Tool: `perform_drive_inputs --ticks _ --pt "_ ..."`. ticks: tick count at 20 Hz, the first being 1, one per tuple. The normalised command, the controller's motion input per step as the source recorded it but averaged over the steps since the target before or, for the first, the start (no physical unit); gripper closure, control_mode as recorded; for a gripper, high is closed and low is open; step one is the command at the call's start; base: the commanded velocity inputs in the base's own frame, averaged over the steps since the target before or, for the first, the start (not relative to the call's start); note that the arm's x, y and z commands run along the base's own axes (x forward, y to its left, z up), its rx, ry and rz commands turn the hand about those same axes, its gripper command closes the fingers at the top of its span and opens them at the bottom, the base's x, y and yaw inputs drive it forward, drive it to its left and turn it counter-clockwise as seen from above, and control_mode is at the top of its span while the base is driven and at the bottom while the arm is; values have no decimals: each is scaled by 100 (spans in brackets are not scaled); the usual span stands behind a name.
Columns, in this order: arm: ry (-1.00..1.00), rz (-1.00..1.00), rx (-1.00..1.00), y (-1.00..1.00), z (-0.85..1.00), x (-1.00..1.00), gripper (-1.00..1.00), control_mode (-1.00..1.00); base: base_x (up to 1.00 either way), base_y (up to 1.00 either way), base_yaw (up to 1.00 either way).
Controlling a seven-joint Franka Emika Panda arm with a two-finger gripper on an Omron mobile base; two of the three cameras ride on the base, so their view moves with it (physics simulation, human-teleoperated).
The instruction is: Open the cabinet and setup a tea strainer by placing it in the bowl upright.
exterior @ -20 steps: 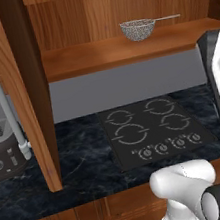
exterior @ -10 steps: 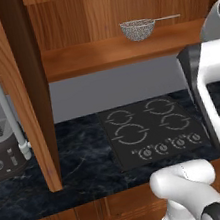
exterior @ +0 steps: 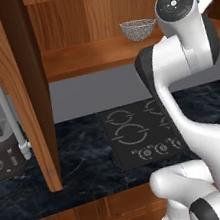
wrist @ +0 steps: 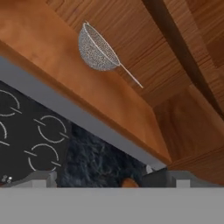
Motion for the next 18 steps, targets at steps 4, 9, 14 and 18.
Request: perform_drive_inputs --ticks 4,9,14,18 --pt "8 -3 -5 1 21 19 -100 -100 0 0 0" --pt "-5 0 0 1 -23 4 -100 -100 0 0 0" --pt "-4 0 0 0 -47 2 -100 -100 0 0 0" --pt "0 0 0 0 -37 14 -100 -100 0 0 0"
